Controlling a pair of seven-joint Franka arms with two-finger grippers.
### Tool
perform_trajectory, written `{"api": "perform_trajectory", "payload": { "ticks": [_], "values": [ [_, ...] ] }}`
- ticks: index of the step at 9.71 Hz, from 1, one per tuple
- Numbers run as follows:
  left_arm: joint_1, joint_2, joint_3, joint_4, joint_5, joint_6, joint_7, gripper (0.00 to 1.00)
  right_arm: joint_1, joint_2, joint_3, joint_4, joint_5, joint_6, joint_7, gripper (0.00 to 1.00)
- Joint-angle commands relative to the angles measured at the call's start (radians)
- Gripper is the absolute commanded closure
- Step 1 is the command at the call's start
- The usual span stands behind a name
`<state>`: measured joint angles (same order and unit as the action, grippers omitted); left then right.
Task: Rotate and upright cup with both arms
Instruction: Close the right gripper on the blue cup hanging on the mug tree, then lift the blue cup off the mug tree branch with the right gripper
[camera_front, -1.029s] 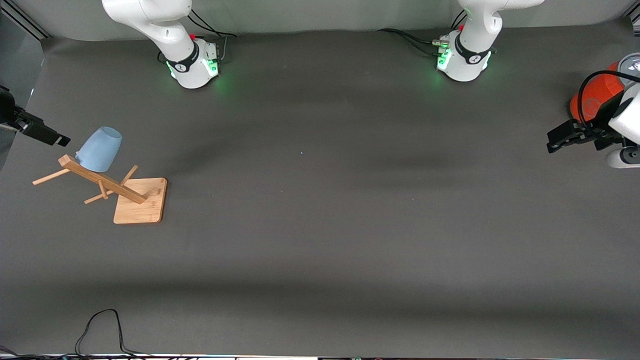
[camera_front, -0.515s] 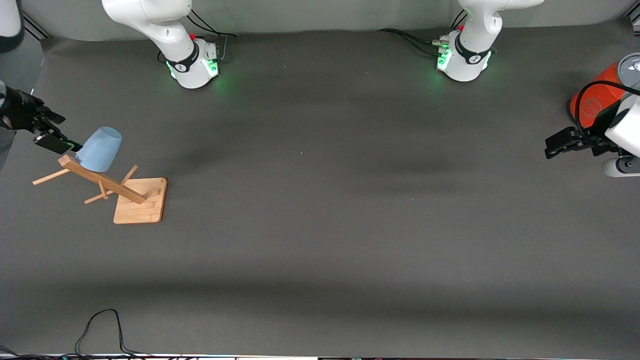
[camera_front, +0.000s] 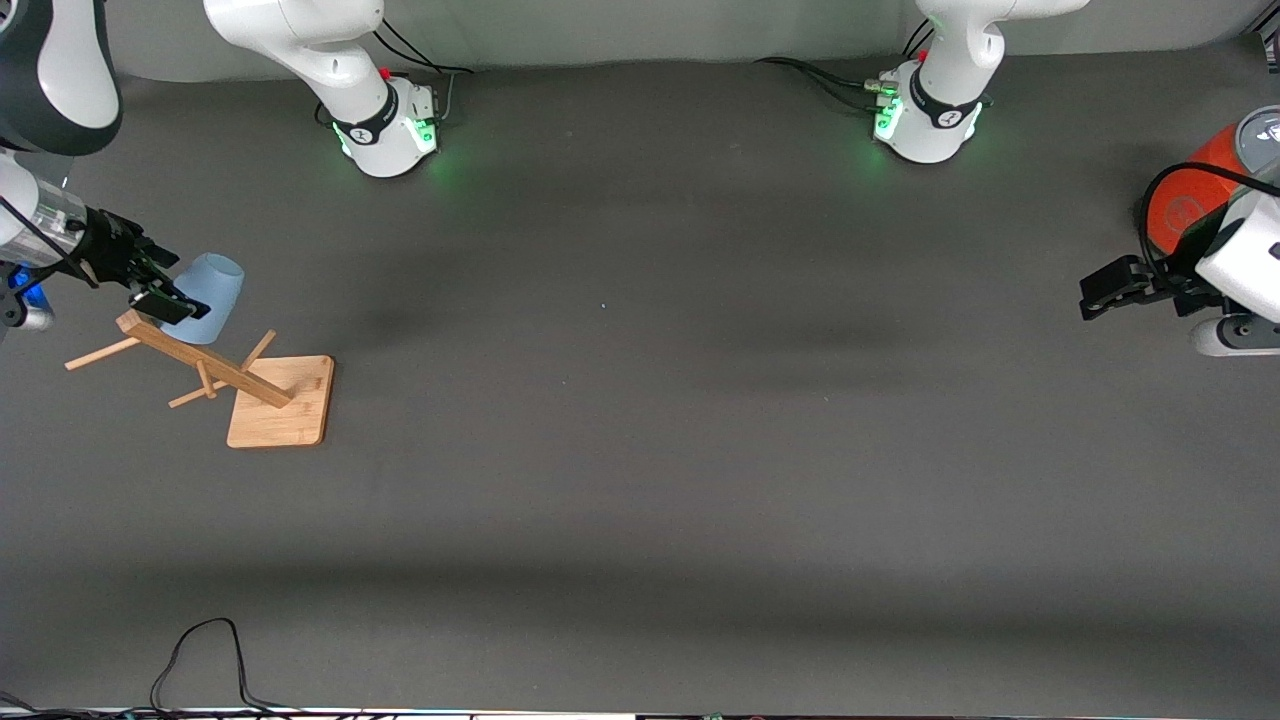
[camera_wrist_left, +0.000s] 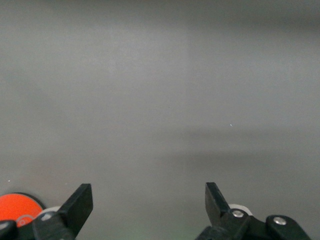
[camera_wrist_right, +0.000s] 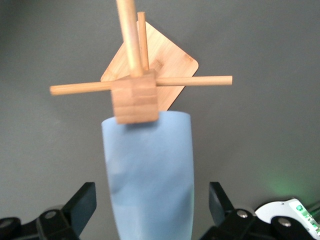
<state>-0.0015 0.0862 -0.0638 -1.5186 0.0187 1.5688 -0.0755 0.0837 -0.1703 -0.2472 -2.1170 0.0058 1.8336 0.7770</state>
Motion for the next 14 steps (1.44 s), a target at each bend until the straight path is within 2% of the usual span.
{"api": "perform_trajectory", "payload": {
  "ticks": [1, 4, 5, 6, 7, 10, 14],
  "values": [
    [-0.017, 0.041, 0.004, 0.060, -0.003, -0.004, -0.001, 0.00, 0.002, -0.012, -0.007, -0.044, -0.017, 0.045, -0.007, 0.00],
    [-0.040, 0.067, 0.004, 0.087, -0.003, -0.004, -0.001, 0.00, 0.004, -0.003, -0.012, -0.049, -0.017, 0.064, -0.007, 0.00],
    [-0.043, 0.067, 0.004, 0.087, -0.003, -0.004, -0.001, 0.00, 0.004, -0.003, -0.012, -0.049, -0.017, 0.064, -0.007, 0.20],
    [-0.044, 0.069, 0.004, 0.087, -0.002, -0.003, -0.001, 0.00, 0.004, -0.003, -0.011, -0.049, -0.017, 0.064, -0.007, 0.44],
    [-0.045, 0.073, 0.004, 0.087, -0.002, -0.003, -0.001, 0.00, 0.005, -0.003, -0.011, -0.049, -0.017, 0.064, -0.007, 0.53],
    [-0.049, 0.081, 0.004, 0.107, -0.005, 0.000, -0.001, 0.00, 0.007, -0.015, -0.011, -0.040, -0.017, 0.047, -0.004, 0.53],
    [-0.046, 0.086, 0.004, 0.130, -0.003, 0.000, 0.005, 0.00, 0.046, -0.070, 0.014, 0.035, -0.015, -0.106, 0.027, 0.53]
  ]
}}
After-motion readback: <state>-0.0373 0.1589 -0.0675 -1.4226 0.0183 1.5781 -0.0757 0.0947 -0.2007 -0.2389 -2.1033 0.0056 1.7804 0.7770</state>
